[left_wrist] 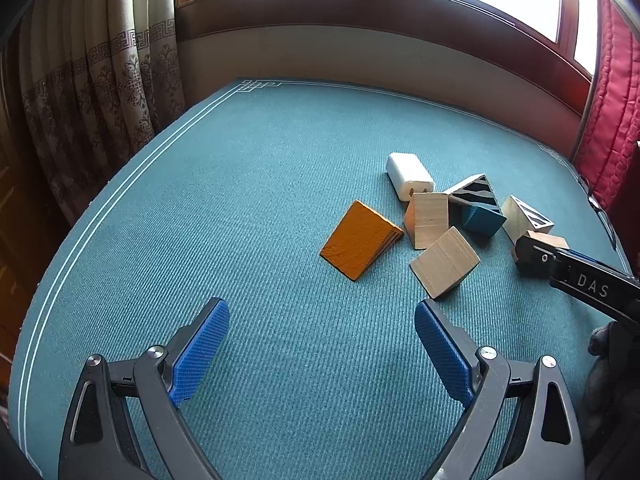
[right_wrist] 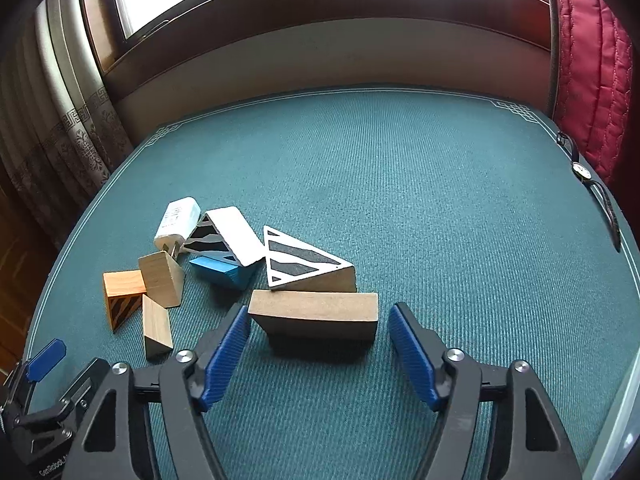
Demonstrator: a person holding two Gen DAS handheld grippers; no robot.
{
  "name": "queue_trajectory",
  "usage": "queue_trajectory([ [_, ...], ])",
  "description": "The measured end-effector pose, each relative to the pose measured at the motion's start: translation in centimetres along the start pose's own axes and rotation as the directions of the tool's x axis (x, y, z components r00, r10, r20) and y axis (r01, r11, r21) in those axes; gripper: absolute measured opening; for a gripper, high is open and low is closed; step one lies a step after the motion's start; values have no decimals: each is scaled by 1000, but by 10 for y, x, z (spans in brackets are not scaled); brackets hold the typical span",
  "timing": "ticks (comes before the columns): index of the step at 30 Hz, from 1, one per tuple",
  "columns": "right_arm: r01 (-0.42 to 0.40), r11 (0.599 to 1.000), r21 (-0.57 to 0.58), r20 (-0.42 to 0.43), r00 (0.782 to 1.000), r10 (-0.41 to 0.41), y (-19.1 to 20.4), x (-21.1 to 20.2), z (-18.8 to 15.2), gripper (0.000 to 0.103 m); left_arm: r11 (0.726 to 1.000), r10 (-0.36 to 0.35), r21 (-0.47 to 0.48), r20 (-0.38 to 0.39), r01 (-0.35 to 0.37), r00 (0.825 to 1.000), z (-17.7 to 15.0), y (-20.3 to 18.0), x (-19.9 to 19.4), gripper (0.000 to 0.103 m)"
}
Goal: Organize rigid objects
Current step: 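Grasp the long light wooden bar block with the right gripper, then grasp the light wooden wedge block with the left gripper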
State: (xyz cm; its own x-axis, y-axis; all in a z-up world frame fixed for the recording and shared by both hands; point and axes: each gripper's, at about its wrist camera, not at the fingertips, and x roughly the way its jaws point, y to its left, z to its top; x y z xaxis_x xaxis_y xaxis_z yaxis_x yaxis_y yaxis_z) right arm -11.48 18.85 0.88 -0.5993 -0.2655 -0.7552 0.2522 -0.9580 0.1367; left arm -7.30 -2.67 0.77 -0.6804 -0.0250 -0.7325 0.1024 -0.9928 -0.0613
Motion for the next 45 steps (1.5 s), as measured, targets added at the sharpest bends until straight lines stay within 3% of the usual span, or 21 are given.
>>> queue_trajectory([
  [2,1,1000,-20,7,1000,-1,2,0,-1,65,1000,-6,6,1,6,1000,-1,-2,0,95],
  [10,-9,999,-40,19,1000,10,4,-5,-7,65,1000,-13,14,9,13,1000,-2,-3,-2,94],
  [24,-188,970,-156,-14,982,188,42,-16,-23,65,997,32,-74,-18,-33,999,3,24,-2,94],
  [33,-190,969,-158,-33,982,187,56,5,-12,65,995,32,-98,-19,-34,999,0,30,-7,94],
  [39,-183,976,-114,-21,983,182,50,11,-4,65,998,-26,-51,6,26,1000,0,21,-17,94],
  [45,-162,981,-110,-13,987,161,34,-3,-10,65,1000,-23,8,14,23,1000,2,4,-23,94],
])
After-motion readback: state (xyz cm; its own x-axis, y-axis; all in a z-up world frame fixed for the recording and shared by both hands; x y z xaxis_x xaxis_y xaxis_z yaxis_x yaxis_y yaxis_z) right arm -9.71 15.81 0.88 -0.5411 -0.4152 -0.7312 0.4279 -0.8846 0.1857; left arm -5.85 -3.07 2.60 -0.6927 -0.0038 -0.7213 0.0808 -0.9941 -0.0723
